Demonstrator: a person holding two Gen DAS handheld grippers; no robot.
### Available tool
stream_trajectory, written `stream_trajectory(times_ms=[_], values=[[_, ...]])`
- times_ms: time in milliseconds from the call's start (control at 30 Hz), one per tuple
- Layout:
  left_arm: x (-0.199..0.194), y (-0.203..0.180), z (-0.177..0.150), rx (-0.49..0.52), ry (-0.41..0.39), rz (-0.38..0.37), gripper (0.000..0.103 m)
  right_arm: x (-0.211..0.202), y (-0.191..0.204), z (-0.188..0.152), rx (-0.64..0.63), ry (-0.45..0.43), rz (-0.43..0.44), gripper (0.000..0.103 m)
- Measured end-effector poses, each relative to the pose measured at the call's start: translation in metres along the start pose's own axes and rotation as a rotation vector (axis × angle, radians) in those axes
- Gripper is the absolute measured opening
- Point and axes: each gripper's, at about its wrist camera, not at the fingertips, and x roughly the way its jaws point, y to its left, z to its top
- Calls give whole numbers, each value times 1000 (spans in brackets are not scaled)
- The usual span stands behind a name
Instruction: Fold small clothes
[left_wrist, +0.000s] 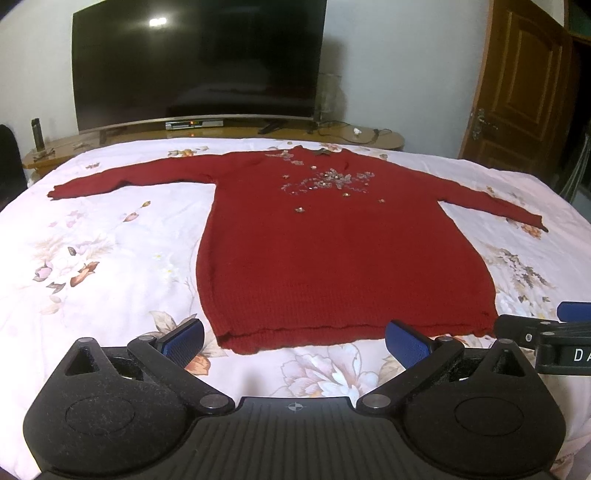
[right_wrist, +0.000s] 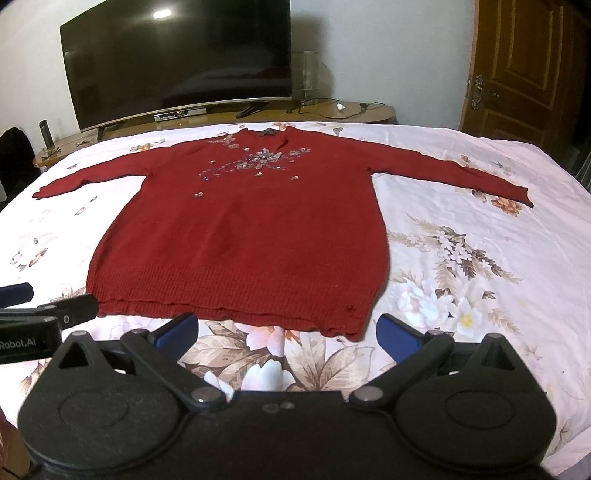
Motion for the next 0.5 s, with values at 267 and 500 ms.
stream_trajectory(times_ms=[267,500], values=[[0,1,0,-5,2,-1,103,0,1,0,-3,2,-2,102],[1,2,0,-4,3,-1,103,0,1,0,-3,4,-3,102]])
